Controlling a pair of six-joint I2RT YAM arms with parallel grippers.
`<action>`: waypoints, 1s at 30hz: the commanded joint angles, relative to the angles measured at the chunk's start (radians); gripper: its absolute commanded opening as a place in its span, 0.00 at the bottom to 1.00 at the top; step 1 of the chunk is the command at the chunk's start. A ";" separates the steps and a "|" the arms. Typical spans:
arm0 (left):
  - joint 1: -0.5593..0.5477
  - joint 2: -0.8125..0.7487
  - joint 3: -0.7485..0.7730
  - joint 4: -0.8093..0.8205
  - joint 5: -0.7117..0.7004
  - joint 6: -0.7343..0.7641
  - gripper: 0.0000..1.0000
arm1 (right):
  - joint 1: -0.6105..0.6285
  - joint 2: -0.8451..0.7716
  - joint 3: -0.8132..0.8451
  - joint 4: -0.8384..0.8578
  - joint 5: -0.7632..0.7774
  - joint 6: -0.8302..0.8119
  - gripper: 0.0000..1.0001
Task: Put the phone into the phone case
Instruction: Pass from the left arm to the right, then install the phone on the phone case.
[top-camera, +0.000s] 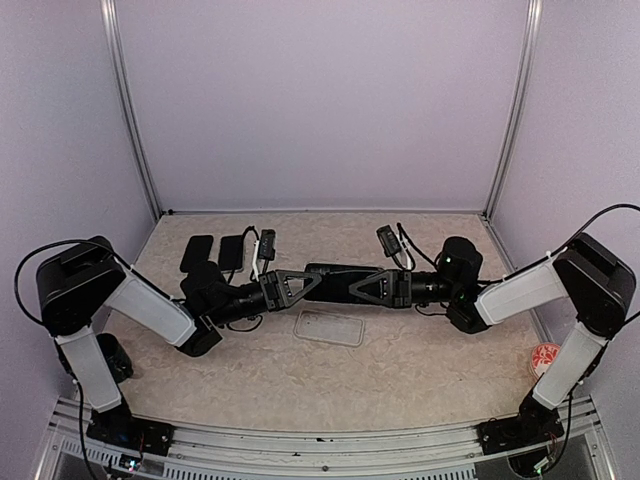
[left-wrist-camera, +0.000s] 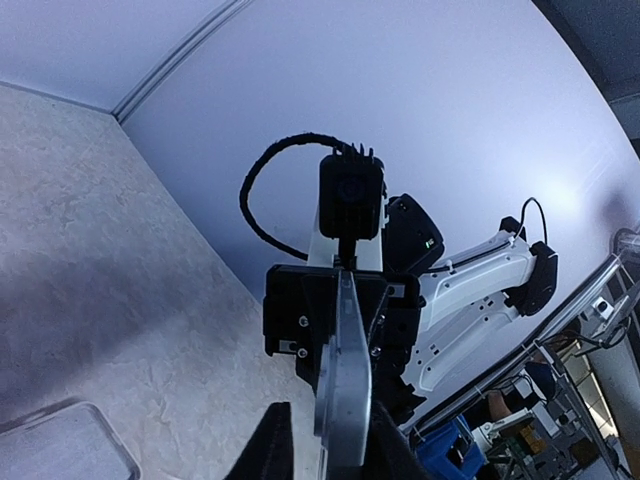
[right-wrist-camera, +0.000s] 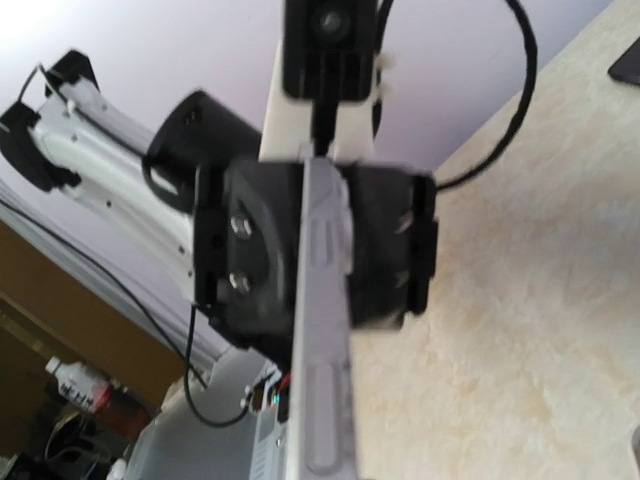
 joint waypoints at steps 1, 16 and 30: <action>0.020 -0.049 -0.029 -0.033 -0.062 0.009 0.32 | 0.006 0.003 0.026 -0.044 -0.046 -0.035 0.00; 0.039 -0.099 -0.116 -0.050 -0.113 0.046 0.77 | -0.009 0.005 0.003 -0.175 0.050 -0.022 0.00; 0.048 -0.073 -0.145 -0.031 -0.149 0.037 0.99 | -0.009 -0.016 -0.001 -0.352 0.180 -0.034 0.00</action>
